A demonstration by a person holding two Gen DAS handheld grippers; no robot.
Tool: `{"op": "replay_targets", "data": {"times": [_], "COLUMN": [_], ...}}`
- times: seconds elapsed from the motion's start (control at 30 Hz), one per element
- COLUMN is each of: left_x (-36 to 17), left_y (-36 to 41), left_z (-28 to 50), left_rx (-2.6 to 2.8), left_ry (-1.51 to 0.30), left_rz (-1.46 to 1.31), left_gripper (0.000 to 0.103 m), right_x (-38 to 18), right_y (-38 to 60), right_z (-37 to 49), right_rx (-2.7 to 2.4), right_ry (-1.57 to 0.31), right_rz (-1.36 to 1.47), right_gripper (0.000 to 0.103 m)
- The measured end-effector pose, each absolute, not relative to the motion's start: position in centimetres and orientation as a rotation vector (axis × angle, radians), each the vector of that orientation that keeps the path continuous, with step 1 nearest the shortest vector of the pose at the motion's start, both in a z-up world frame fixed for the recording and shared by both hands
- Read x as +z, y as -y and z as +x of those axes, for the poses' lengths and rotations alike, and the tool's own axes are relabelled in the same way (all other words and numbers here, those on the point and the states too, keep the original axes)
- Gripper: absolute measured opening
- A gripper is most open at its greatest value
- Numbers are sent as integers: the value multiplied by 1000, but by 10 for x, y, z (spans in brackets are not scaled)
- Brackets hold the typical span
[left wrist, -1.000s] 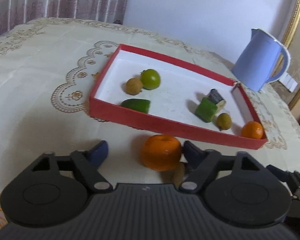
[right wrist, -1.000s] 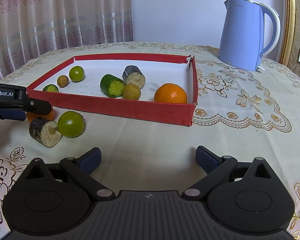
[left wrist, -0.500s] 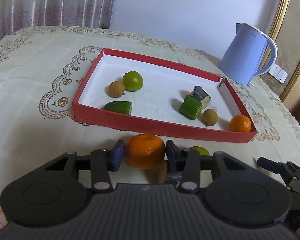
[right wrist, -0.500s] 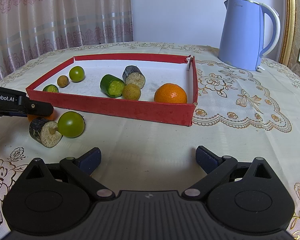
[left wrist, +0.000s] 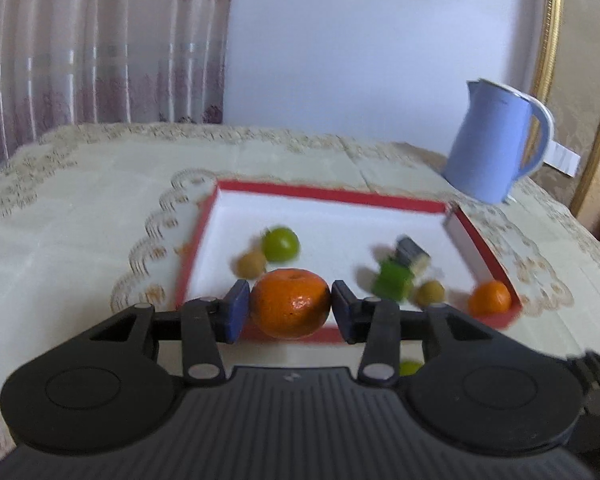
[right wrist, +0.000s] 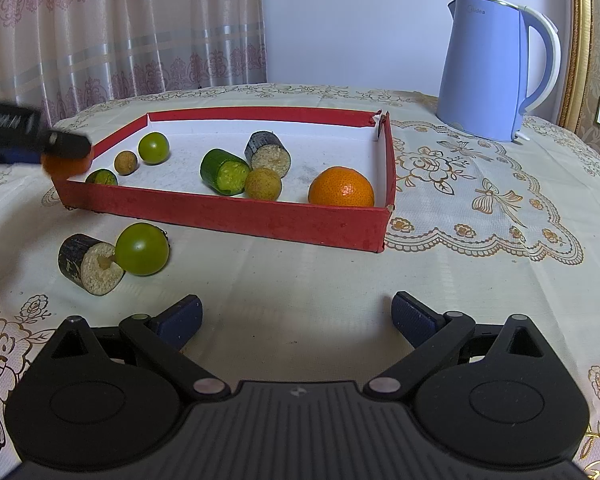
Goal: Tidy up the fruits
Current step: 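Carry the mandarin into the tray and open the left gripper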
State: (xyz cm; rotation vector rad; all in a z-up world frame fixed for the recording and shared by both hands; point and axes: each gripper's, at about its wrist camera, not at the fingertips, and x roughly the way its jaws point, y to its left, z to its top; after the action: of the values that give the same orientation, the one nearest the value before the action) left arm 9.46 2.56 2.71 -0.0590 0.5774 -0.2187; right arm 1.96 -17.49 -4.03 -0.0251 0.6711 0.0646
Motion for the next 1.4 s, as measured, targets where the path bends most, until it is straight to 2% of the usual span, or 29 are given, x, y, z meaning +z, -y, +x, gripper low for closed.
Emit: {"op": "replay_targets", "data": {"times": [0.43,0.63,0.7,0.83,1.1,1.17,1.4], "left_x": [7,0,-1,6,29,24,-11], "left_y": [-35,-25,-25,-32,-51,-53,-51], "left_z": [182,189,190,180,109,84,41], "left_rx": [-52,-37,-35,-11,-72,-111,-154], "left_ry": [-602,-584,-579,-535,-438,-433,-497], "left_rz": [-4,50,50,23,5,29,75], "left_gripper": [41,42,45,78,82,89,91], "right_x": [-40,-40,-40,-41,-40,-40,-40], "right_y": [175,175,175,175,175,175,175], "right_z": [20,20,20,19,19,19,19], "right_rx": [66,66,66,66,66,66,66], "right_ry": [-671,-672,-671,-672,-672,-672,-672], "right_rz": [-25,-26,-26,-26,-25,-26,-26], "right_gripper": [102,102,102,102,102,102,102]}}
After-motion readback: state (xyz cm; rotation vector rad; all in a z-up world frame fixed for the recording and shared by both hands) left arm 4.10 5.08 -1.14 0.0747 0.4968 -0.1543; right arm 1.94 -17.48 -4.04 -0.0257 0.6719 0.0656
